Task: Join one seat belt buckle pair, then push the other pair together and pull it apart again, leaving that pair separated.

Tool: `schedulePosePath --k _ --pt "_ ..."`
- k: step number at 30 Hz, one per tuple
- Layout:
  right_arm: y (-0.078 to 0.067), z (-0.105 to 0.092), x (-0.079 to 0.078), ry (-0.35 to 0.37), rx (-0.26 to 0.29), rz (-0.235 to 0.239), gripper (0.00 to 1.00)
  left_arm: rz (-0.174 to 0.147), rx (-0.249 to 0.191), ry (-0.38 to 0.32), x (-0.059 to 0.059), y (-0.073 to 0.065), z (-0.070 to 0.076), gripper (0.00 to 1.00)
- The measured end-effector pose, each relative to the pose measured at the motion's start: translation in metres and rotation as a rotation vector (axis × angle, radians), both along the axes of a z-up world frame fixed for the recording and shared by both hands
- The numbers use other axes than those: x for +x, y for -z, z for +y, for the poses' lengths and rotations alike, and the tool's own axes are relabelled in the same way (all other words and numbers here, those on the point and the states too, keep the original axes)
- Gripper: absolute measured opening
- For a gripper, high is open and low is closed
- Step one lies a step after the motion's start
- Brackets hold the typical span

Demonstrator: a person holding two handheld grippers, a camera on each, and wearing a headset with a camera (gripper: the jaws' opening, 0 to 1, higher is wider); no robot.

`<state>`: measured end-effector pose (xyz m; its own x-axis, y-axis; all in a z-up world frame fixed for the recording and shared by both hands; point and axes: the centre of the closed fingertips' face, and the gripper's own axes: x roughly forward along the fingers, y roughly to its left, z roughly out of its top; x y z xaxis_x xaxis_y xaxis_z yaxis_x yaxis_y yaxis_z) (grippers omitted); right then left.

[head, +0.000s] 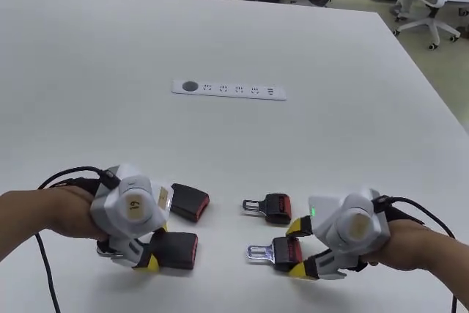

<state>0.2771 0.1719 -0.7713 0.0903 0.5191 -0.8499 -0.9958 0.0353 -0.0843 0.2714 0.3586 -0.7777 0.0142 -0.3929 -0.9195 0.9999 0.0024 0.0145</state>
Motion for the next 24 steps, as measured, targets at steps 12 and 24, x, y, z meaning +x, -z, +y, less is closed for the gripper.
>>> schedulePosePath --k 12,24 --pt "-0.012 -0.004 0.005 -0.012 0.008 -0.005 0.48 -0.012 -0.025 -0.027 -0.001 -0.01 0.004 0.42" --pt "-0.031 -0.006 0.026 0.004 0.047 -0.023 0.5 -0.045 -0.064 -0.059 0.011 -0.034 0.012 0.45"
